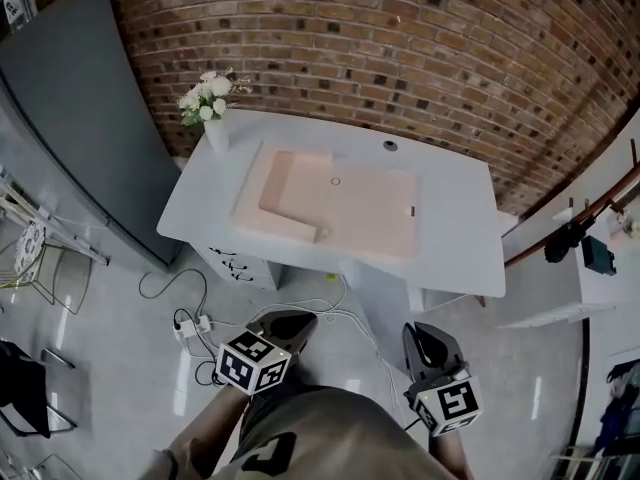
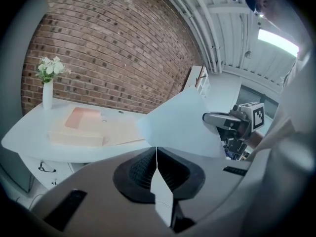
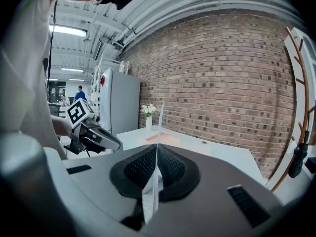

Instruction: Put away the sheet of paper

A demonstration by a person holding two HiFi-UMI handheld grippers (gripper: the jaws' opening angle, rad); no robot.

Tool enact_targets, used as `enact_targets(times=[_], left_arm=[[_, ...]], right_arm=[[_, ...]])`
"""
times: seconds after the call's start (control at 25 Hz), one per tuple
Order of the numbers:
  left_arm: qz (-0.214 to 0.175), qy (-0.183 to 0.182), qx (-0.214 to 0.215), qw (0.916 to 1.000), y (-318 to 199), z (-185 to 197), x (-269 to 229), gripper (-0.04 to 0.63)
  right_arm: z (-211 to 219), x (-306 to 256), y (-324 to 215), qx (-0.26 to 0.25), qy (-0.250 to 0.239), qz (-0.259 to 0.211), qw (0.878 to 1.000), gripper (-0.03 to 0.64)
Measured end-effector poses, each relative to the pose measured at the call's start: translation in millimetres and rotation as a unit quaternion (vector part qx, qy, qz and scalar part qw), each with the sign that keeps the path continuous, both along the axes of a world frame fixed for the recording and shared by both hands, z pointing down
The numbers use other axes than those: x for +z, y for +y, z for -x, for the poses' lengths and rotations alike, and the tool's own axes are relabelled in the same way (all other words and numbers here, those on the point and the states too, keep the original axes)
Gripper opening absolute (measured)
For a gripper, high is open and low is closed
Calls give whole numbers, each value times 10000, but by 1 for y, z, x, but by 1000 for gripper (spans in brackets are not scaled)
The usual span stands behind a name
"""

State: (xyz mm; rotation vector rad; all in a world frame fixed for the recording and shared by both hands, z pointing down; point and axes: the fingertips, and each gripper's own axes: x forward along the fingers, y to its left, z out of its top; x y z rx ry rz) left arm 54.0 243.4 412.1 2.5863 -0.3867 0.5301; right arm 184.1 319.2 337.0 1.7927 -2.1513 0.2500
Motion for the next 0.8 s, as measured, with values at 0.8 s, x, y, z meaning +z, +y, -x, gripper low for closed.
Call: enact_targets(times=[0.8], left_arm=[[233,429,-165,9987,-127,71,3,20]], right_arm=[[45,-15,-145,99,372,231,9990,23]])
